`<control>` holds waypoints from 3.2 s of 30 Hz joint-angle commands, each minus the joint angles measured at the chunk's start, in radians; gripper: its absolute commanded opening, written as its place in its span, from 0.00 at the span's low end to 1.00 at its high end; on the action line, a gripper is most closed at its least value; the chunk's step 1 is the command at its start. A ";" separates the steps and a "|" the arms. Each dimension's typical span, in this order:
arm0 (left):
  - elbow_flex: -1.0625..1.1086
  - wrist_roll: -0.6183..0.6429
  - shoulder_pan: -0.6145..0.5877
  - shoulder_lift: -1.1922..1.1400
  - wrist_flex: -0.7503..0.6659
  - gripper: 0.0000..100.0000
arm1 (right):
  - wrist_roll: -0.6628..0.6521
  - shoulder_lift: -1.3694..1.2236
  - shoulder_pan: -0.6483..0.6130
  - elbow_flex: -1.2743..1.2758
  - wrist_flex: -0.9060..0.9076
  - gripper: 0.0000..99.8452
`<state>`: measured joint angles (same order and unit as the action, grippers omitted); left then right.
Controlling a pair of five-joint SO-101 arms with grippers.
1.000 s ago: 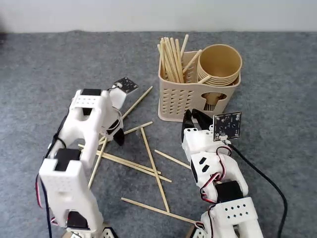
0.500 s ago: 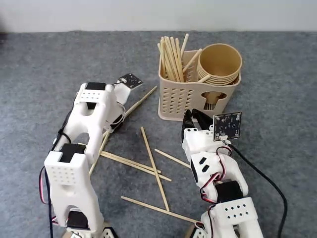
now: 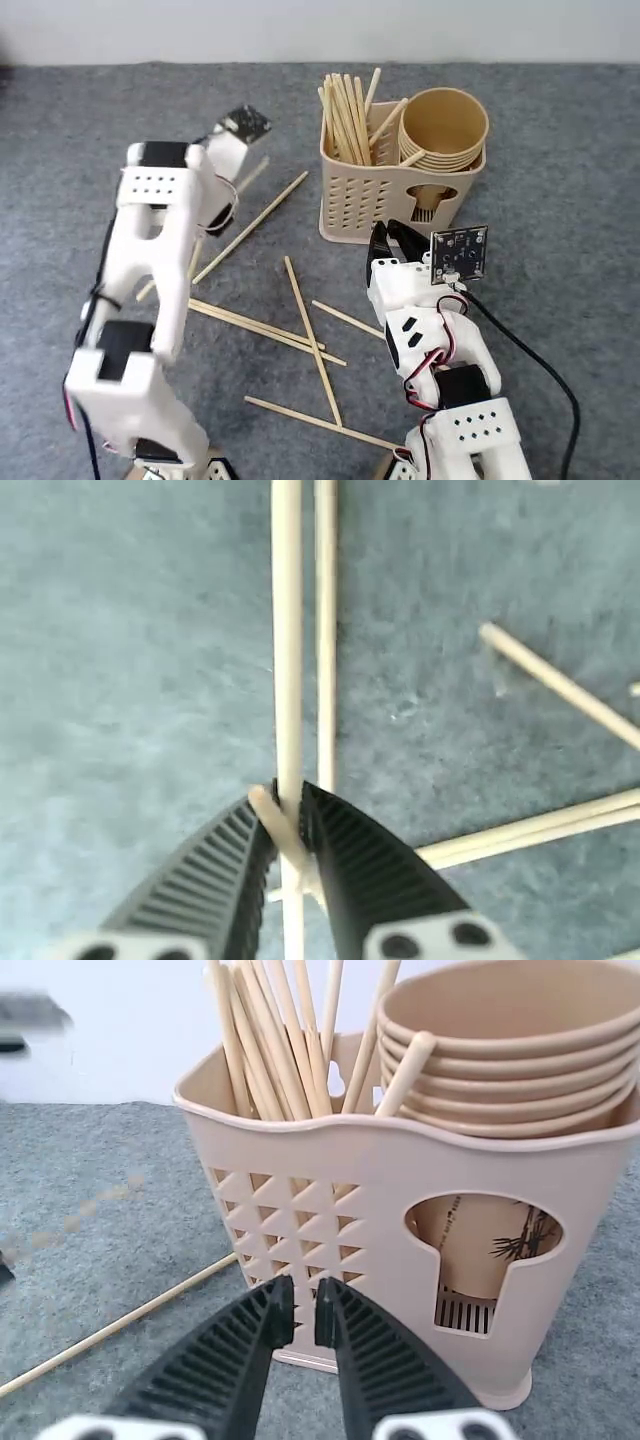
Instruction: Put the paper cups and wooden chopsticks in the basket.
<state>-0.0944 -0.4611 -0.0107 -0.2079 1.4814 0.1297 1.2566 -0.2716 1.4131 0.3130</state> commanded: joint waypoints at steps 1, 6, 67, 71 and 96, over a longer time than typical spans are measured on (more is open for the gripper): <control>-0.045 -0.005 -0.006 0.169 0.009 0.01 | 0.002 -0.004 0.005 -0.011 -0.019 0.05; -0.053 0.072 0.002 0.281 0.002 0.01 | 0.002 -0.004 0.005 -0.011 -0.019 0.05; 0.051 0.809 0.338 0.362 -0.922 0.12 | 0.003 0.004 0.016 -0.011 -0.021 0.05; 0.010 0.790 0.250 0.399 -0.779 0.12 | 0.003 0.004 0.015 -0.011 -0.021 0.05; 0.008 0.218 -0.028 0.023 -0.184 0.21 | 0.002 -0.004 0.008 -0.011 -0.021 0.05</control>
<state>-0.0269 -0.1864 -0.0368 -0.1266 1.2927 0.1297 1.2566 -0.2716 1.4131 0.3130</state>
